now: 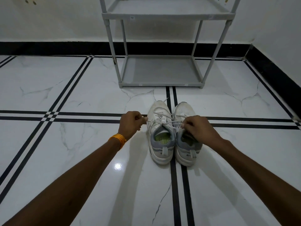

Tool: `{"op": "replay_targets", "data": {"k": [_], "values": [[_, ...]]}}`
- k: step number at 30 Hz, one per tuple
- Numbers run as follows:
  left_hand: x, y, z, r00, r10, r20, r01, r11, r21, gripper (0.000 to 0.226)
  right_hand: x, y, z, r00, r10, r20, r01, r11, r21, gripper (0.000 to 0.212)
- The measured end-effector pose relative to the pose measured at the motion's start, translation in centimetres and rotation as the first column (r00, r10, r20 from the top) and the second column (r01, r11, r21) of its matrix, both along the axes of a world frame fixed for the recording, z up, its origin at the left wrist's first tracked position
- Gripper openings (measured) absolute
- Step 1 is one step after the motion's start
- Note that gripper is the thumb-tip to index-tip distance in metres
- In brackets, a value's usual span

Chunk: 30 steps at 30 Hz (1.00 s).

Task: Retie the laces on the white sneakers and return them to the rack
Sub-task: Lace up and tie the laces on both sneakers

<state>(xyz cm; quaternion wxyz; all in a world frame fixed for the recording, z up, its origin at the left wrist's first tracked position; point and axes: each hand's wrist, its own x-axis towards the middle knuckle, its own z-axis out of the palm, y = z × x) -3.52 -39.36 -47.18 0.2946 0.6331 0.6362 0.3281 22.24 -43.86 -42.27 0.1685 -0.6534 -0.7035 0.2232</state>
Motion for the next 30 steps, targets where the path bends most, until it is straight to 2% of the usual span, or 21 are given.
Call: {"op": "replay_targets", "data": {"k": [2,3,4,6,8,10,12,13,15,16,18,20,22,26,30], "values": [[-0.4,-0.2,-0.1,0.999,-0.036,0.027,0.036,0.999,-0.004,0.025,0.0,-0.1,0.3,0.984,-0.054,-0.173,0.044,0.997,-0.06,0.02],[-0.3,-0.3,-0.2,0.998,-0.032,0.057,0.033,0.999,-0.006,0.024,-0.1,-0.1,0.4,0.947,-0.096,-0.308,0.071,0.993,-0.089,0.02],[-0.1,-0.3,-0.3,0.994,-0.018,0.104,0.019,1.0,-0.012,0.022,-0.4,-0.1,0.4,0.878,-0.145,-0.456,0.097,0.987,-0.128,0.02],[0.4,-0.2,-0.2,0.971,0.027,0.236,-0.017,0.999,-0.042,0.019,-1.1,-0.1,0.3,0.686,-0.26,-0.68,0.115,0.961,-0.251,0.016],[1.0,-0.2,0.2,0.904,0.075,0.422,-0.021,0.991,-0.132,0.016,-1.8,0.1,0.2,0.513,-0.351,-0.783,0.072,0.927,-0.368,0.015],[1.8,-0.2,1.1,0.776,0.157,0.61,0.008,0.966,-0.258,0.007,-2.2,0.3,0.0,0.38,-0.4,-0.834,0.02,0.905,-0.425,0.015],[2.4,-0.1,1.4,0.709,0.229,0.667,-0.009,0.949,-0.316,0.009,-2.4,0.5,-0.2,0.309,-0.416,-0.855,-0.002,0.899,-0.438,0.018],[2.6,-0.1,1.5,0.72,0.244,0.65,-0.029,0.946,-0.323,0.008,-2.4,0.6,-0.3,0.304,-0.416,-0.857,0.002,0.9,-0.437,0.02],[2.4,0.0,1.1,0.784,0.222,0.579,-0.055,0.955,-0.291,0.005,-2.3,0.8,-0.5,0.356,-0.409,-0.84,0.039,0.905,-0.424,0.021],[2.1,0.1,0.8,0.829,0.163,0.534,-0.035,0.97,-0.242,0.006,-2.3,0.9,-0.6,0.412,-0.4,-0.818,0.069,0.909,-0.41,0.021],[1.3,0.2,0.5,0.91,-0.037,0.413,0.101,0.986,-0.136,0.014,-2.1,1.1,-0.7,0.589,-0.347,-0.73,0.122,0.931,-0.345,0.02],[0.9,0.2,0.4,0.946,-0.23,0.23,0.254,0.964,-0.079,0.023,-2.1,1.4,-0.7,0.786,-0.233,-0.572,0.123,0.967,-0.225,0.018],[0.6,0.4,0.4,0.943,-0.329,0.048,0.33,0.944,-0.022,0.022,-2.2,1.5,-0.5,0.893,-0.133,-0.43,0.086,0.988,-0.128,0.013],[0.2,0.6,0.1,0.948,-0.285,-0.139,0.296,0.953,0.064,0.016,-1.9,1.7,-0.2,0.975,0.065,-0.21,-0.066,0.998,0.002,0.013],[0.4,0.2,0.0,0.943,-0.277,-0.182,0.3,0.947,0.112,0.007,-1.0,1.7,-0.8,0.989,0.149,-0.014,-0.149,0.989,0.026,0.02]]}}
